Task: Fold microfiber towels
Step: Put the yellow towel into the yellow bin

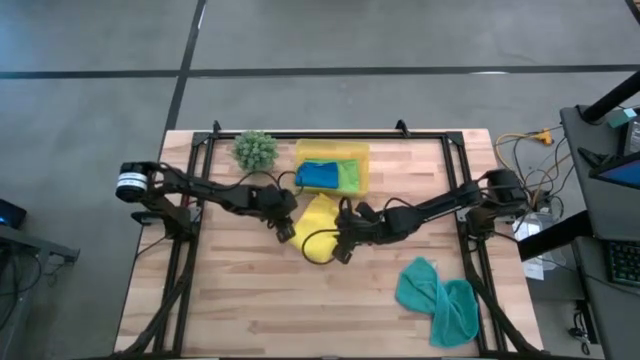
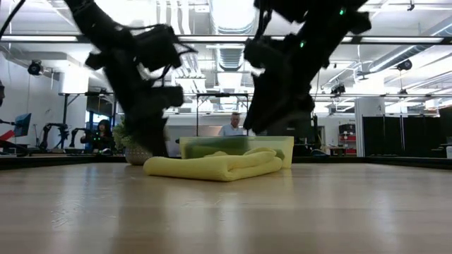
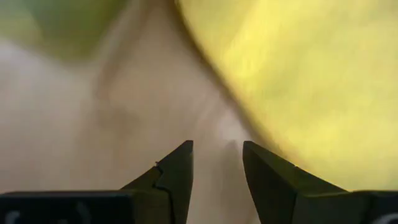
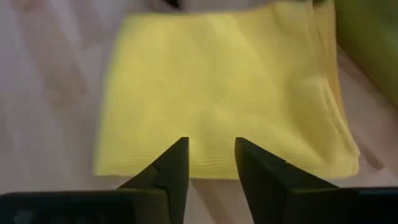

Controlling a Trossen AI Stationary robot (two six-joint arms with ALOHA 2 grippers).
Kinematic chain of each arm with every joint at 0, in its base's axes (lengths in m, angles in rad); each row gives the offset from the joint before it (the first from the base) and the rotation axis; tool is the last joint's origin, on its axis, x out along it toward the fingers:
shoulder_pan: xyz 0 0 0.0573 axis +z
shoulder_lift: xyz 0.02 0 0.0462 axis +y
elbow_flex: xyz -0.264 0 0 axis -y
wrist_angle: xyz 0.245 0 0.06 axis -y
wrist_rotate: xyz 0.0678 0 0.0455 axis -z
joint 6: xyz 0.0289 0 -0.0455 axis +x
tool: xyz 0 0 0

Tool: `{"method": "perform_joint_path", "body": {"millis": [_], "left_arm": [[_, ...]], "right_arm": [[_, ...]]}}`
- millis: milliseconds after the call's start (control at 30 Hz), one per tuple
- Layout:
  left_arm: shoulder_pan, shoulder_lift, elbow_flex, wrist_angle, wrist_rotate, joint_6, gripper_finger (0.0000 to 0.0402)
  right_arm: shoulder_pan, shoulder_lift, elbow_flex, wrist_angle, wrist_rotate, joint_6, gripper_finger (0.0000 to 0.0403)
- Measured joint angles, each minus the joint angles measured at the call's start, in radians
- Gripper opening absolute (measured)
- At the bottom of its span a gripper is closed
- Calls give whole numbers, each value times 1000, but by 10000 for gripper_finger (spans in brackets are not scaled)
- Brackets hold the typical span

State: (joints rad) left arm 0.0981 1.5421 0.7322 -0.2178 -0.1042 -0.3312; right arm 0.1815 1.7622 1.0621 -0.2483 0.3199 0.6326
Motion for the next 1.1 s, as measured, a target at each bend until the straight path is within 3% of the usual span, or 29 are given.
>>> {"method": "perform_joint_path", "body": {"millis": [300, 567, 767, 967, 1100], "left_arm": [[-66, -4, -148, 240, 55, -171, 103], [-131, 1, -138, 280, 115, -216, 100], [-166, 16, -138, 313, 103, -293, 100], [-235, 95, -138, 535, 155, -344, 100], [-287, 162, -137, 657, 169, -446, 100]], "right_arm": [[-97, 88, -5, 1, -55, 66, 79], [-125, 70, -5, -6, -48, 67, 57], [-148, 66, -15, -9, -13, 72, 56], [-185, 84, -34, -107, -82, 144, 52], [-168, 44, -39, -141, -84, 100, 52]]}}
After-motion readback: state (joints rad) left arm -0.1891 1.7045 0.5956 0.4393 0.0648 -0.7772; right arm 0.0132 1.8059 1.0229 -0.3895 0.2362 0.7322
